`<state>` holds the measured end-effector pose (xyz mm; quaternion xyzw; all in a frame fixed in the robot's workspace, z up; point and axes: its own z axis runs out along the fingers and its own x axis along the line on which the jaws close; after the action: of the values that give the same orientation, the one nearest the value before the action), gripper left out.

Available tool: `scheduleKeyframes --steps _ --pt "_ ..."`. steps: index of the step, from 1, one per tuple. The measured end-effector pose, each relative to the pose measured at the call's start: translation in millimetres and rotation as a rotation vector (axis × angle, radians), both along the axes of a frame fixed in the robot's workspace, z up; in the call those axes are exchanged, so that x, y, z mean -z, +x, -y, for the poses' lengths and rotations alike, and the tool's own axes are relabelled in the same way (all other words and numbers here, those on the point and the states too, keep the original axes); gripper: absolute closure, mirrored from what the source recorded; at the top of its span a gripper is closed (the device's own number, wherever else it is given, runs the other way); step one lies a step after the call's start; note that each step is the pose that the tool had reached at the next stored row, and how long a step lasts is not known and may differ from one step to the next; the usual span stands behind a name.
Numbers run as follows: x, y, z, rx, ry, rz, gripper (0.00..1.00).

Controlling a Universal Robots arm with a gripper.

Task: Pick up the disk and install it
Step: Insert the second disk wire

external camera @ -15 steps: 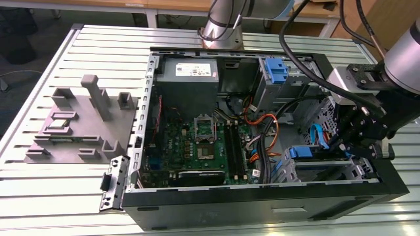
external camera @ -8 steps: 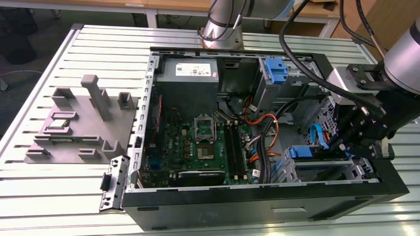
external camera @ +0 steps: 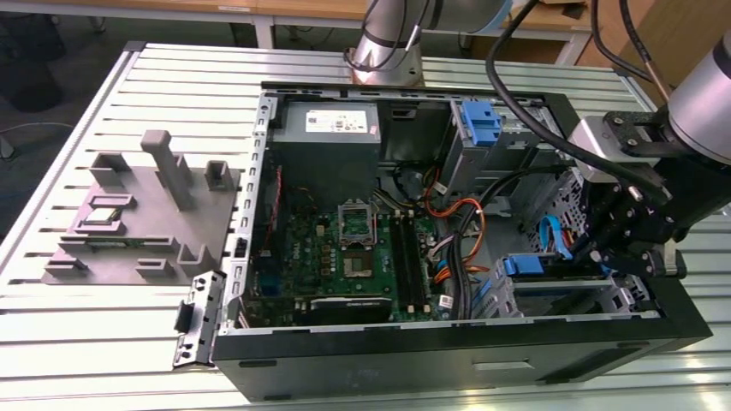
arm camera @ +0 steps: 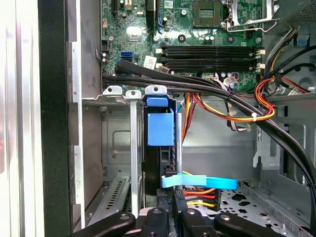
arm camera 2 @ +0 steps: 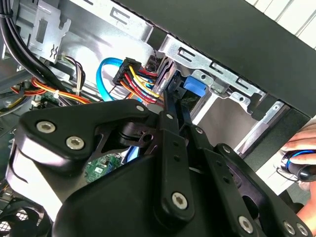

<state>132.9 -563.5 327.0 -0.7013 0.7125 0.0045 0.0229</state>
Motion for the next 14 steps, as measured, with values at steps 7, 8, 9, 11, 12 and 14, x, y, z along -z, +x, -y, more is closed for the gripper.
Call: scheduleKeyframes --steps 7,8,9,11,12,14 --pt "1.3 0.0 -0.1 0.0 0.0021 -0.0001 0.82" --pt "1.3 0.0 0.0 0.0 0.0017 0.0 0.82" --pt "1.0 0.0 0.0 0.0 0.0011 0.0 0.76" --pt "0.6 0.0 0.0 0.0 0.0002 0.0 0.76" --pt "-0.2 0.0 0.0 0.0 0.0 0.0 0.76" --pt "-3.9 0.0 0.0 0.0 0.0004 0.0 0.76"
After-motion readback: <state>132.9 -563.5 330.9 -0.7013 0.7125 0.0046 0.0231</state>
